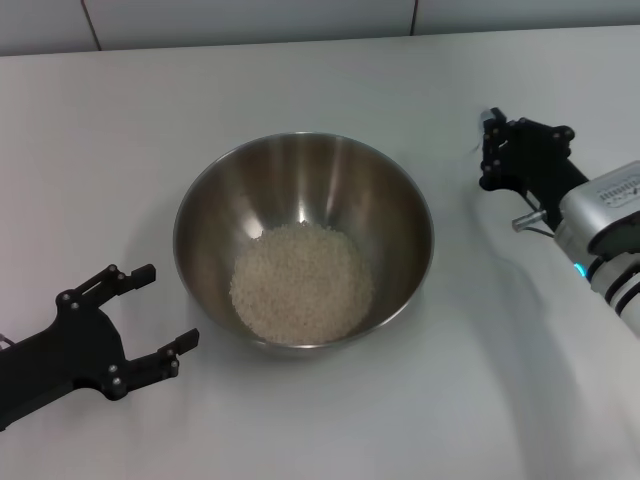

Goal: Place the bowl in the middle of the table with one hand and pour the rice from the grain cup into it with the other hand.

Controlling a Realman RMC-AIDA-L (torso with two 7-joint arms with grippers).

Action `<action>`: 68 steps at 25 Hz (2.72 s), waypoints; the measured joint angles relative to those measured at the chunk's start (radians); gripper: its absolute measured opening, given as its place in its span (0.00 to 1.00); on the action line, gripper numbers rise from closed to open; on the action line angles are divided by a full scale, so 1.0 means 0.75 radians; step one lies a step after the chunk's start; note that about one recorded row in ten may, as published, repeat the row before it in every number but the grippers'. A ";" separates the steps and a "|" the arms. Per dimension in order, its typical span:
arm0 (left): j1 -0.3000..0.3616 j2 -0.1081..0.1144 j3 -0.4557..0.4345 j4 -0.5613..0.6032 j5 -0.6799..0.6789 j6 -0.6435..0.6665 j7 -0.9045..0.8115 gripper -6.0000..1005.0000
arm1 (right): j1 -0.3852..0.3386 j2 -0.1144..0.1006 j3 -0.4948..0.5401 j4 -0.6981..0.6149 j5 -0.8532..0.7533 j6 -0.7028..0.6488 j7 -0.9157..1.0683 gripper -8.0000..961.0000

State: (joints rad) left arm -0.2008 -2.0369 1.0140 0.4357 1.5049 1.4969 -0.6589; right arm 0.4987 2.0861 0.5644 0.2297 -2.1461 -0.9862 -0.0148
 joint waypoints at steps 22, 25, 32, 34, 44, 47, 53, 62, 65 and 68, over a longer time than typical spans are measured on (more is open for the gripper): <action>-0.002 0.001 0.000 -0.007 0.000 0.000 -0.001 0.87 | -0.002 0.002 -0.049 0.031 0.004 0.058 0.014 0.15; -0.002 0.002 0.000 -0.006 0.000 0.000 -0.005 0.87 | -0.004 0.002 -0.057 0.031 0.003 0.064 0.014 0.25; -0.002 0.004 0.000 0.000 0.000 0.000 -0.015 0.87 | -0.041 -0.001 -0.082 0.040 0.002 0.060 0.015 0.55; -0.002 0.004 0.000 0.000 0.000 0.000 -0.015 0.87 | -0.059 -0.003 -0.089 0.052 0.002 0.053 0.015 0.61; -0.002 0.004 0.000 0.001 0.000 0.000 -0.015 0.87 | -0.201 -0.007 -0.164 0.072 0.002 -0.170 0.027 0.84; 0.001 0.004 0.000 0.002 0.000 0.002 -0.015 0.87 | -0.257 -0.009 -0.214 0.029 0.002 -0.347 0.090 0.84; 0.003 0.004 0.000 0.002 0.000 0.006 -0.015 0.87 | -0.260 -0.019 -0.561 -0.304 -0.041 -0.670 0.535 0.84; 0.009 0.014 0.016 0.004 0.000 0.013 -0.015 0.87 | -0.228 -0.012 -0.934 -0.545 -0.136 -0.805 0.667 0.84; 0.011 0.014 0.016 0.004 0.000 0.015 -0.015 0.87 | -0.221 -0.011 -0.940 -0.544 -0.137 -0.799 0.664 0.84; 0.012 0.014 0.016 0.004 0.000 0.015 -0.015 0.87 | -0.220 -0.010 -0.941 -0.543 -0.136 -0.800 0.661 0.84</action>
State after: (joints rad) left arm -0.1921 -2.0263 1.0263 0.4387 1.5048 1.5080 -0.6704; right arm 0.3338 2.0787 -0.1412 -0.1779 -2.2484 -1.5858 0.4813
